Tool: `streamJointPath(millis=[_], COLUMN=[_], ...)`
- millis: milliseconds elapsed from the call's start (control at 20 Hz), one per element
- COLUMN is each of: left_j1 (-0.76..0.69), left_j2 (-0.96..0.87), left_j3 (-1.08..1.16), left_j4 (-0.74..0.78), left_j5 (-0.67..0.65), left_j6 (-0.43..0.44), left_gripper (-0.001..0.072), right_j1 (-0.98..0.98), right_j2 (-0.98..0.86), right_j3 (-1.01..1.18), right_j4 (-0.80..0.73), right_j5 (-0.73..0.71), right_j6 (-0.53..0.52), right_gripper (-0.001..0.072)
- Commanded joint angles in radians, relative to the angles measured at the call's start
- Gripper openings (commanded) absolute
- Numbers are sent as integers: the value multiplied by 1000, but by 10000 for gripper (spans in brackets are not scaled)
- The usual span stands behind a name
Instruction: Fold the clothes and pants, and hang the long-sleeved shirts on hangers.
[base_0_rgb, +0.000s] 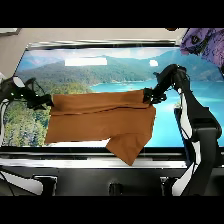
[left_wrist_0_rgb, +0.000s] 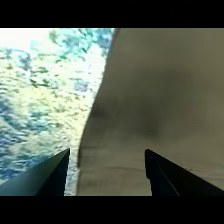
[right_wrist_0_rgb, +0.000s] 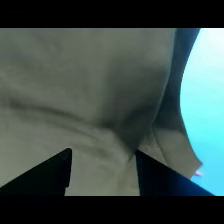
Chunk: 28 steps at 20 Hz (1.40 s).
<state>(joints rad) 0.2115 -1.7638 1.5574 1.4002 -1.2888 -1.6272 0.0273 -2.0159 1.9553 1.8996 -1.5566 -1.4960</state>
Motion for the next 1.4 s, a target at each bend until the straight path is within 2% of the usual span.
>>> streamJointPath(millis=[0, 100, 200, 350, 450, 700, 900, 1150, 1200, 1250, 1350], left_j1=[57, 113, 193, 320, 373, 365, 337, 335, 335, 335, 335], left_j2=[84, 182, 294, 459, 539, 588, 582, 582, 582, 582, 582], left_j3=[24, 2, -68, -254, -378, -528, -537, -537, -537, -537, -542], left_j4=[24, 118, 166, 113, 40, -6, -12, -13, -13, -13, -25], left_j5=[-17, -37, -39, -28, -18, -18, -19, -19, -19, -19, -39], left_j6=[-35, -54, -60, -61, -60, -61, -60, -58, -57, -57, -64], left_gripper=[542, 542, 541, 541, 541, 540, 540, 540, 540, 539, 532], right_j1=[-17, -85, -185, -287, -282, -171, -39, 89, 97, 95, 95], right_j2=[82, 165, 267, 474, 611, 854, 888, 887, 887, 888, 888], right_j3=[0, -24, -153, -529, -799, -1305, -1481, -1498, -1498, -1498, -1495], right_j4=[1, 66, 180, 300, 324, 364, 425, 431, 438, 449, 466], right_j5=[-30, -41, -35, 45, 103, 272, 381, 514, 547, 575, 603], right_j6=[-74, -131, -160, -205, -236, -254, -249, -177, -161, -159, -154], right_gripper=[474, 473, 473, 473, 473, 473, 473, 472, 440, 277, 51])
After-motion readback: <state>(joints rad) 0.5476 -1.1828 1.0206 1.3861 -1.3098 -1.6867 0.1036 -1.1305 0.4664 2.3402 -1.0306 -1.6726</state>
